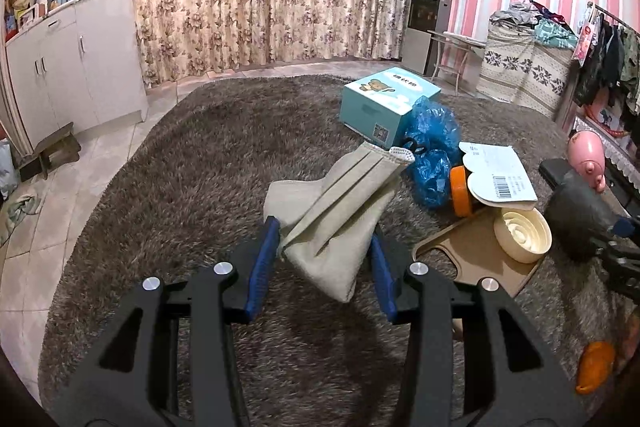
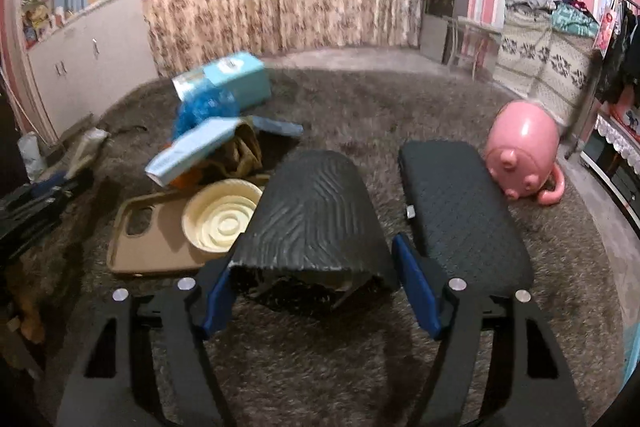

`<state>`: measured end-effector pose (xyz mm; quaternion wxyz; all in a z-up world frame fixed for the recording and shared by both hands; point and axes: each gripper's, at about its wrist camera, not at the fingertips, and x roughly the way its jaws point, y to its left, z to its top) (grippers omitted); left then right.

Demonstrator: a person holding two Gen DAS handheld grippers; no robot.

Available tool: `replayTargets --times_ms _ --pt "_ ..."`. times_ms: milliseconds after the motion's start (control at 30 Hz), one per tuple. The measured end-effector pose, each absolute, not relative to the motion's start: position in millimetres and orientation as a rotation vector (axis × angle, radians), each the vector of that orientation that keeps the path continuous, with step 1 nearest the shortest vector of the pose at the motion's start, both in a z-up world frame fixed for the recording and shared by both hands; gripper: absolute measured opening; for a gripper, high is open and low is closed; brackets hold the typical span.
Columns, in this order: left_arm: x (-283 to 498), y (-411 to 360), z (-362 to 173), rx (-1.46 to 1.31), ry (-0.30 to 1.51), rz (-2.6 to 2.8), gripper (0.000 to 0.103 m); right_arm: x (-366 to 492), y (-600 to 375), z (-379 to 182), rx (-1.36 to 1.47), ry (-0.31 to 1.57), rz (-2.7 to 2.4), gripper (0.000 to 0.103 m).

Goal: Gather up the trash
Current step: 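Grasp the beige cloth bag with the left tool while the right tool reaches the black pad, then carry the cloth bag and black pad over the blue basket and open both tools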

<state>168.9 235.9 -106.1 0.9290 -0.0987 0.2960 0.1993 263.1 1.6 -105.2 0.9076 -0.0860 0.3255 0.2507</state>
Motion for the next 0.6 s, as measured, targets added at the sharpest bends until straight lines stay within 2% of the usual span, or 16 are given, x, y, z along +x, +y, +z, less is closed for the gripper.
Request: replayTargets --times_ms 267,433,600 --pt "174.0 221.4 -95.7 -0.137 0.586 0.438 0.042 231.7 -83.3 -58.6 -0.103 0.551 0.387 0.071" --pt "177.2 185.9 -55.8 -0.133 0.521 0.377 0.042 208.9 -167.3 -27.2 -0.062 0.491 0.202 0.071" --pt "187.3 117.9 -13.9 -0.092 0.446 0.243 0.042 198.5 -245.8 -9.9 -0.034 0.455 0.018 0.071"
